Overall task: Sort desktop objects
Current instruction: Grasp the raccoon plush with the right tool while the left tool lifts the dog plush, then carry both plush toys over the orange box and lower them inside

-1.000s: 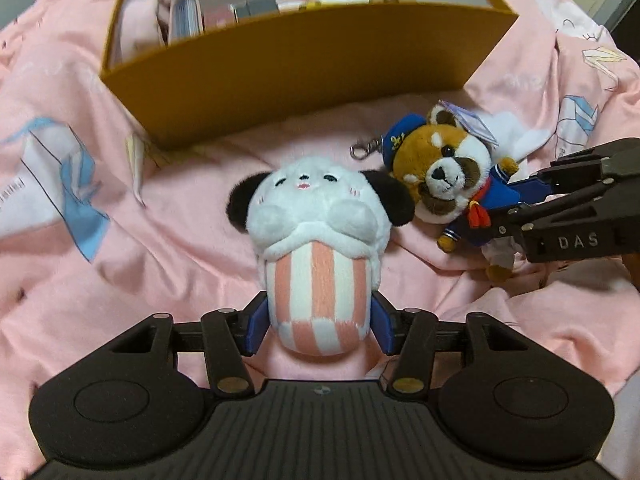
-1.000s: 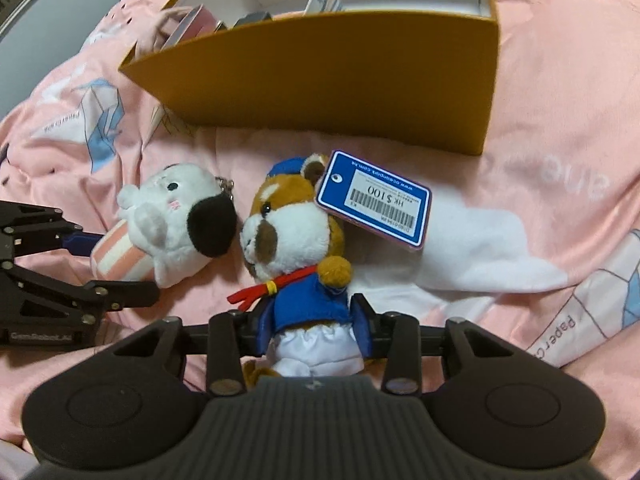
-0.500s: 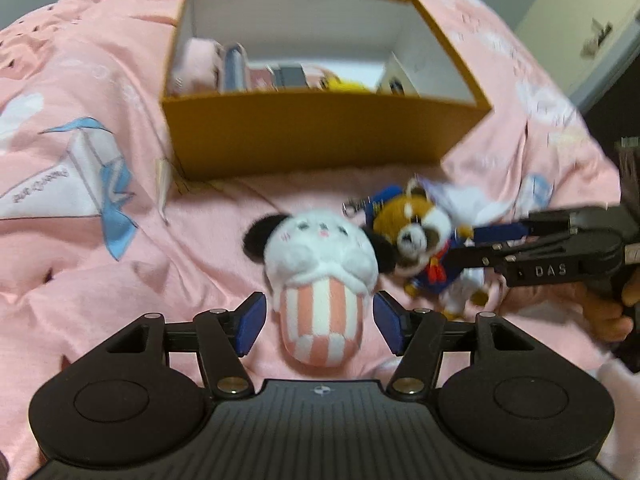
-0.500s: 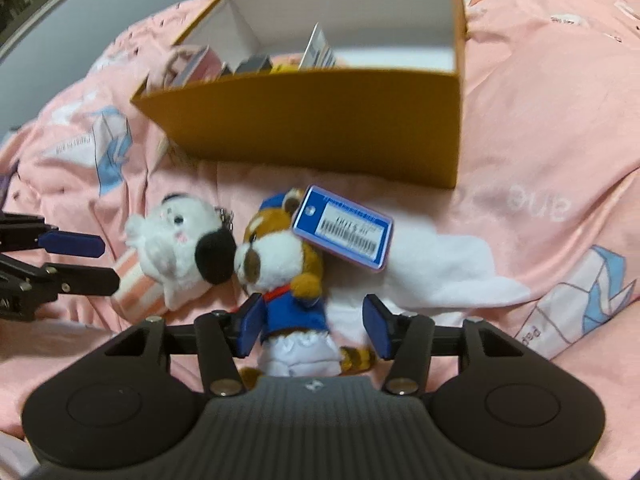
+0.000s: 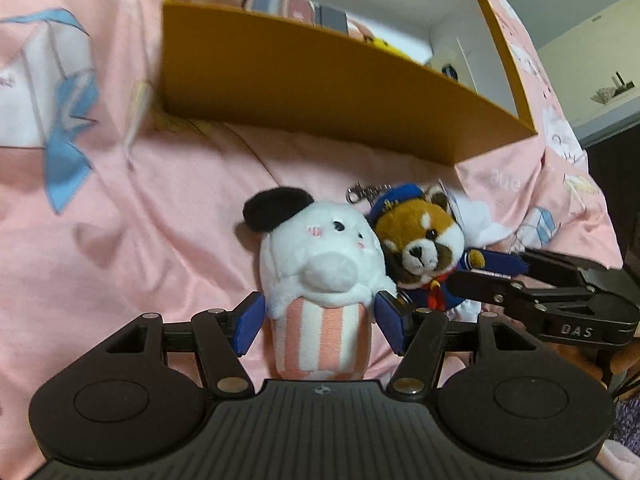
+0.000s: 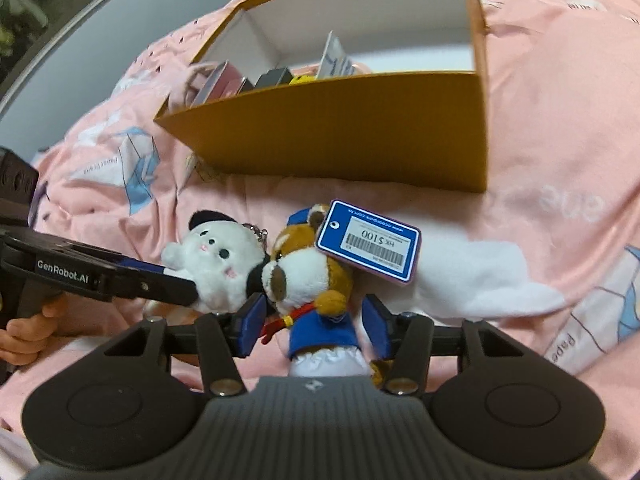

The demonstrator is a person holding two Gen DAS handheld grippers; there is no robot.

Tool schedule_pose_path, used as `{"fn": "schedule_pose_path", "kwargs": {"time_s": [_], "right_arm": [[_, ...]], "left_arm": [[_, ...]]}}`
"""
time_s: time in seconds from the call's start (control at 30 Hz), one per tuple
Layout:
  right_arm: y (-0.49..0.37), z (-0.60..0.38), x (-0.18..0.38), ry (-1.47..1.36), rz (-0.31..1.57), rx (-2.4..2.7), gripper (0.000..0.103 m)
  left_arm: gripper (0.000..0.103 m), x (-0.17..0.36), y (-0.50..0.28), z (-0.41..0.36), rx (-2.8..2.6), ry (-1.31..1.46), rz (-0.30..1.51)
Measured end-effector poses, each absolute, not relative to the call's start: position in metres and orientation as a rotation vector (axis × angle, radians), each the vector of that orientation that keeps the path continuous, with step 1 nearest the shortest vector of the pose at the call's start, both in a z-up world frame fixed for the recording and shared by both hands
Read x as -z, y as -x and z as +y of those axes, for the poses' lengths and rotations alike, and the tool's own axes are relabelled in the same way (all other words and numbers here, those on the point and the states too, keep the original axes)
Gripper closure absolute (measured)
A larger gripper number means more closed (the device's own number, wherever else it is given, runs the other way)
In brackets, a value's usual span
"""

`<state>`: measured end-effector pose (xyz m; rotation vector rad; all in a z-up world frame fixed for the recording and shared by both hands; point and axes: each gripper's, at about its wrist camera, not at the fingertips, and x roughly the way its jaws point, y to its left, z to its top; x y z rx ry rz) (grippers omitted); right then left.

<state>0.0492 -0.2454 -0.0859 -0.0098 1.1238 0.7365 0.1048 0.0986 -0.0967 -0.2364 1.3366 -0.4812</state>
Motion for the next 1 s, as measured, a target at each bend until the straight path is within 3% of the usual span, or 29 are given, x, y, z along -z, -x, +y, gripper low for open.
{"fn": "schedule_pose_path", "kwargs": {"time_s": [0.47, 1.0], "right_arm": [[-0.056, -0.231, 0.116, 0.012, 1.210, -0.755, 0.060], [-0.052, -0.257, 0.081, -0.154, 1.170, -0.733, 0.067]], "left_arm": [[0.027, 0.115, -0.099, 0.078, 0.505, 0.204, 1.383], [0.036, 0.074, -0.074, 0.087, 0.508, 0.237, 1.199]]}}
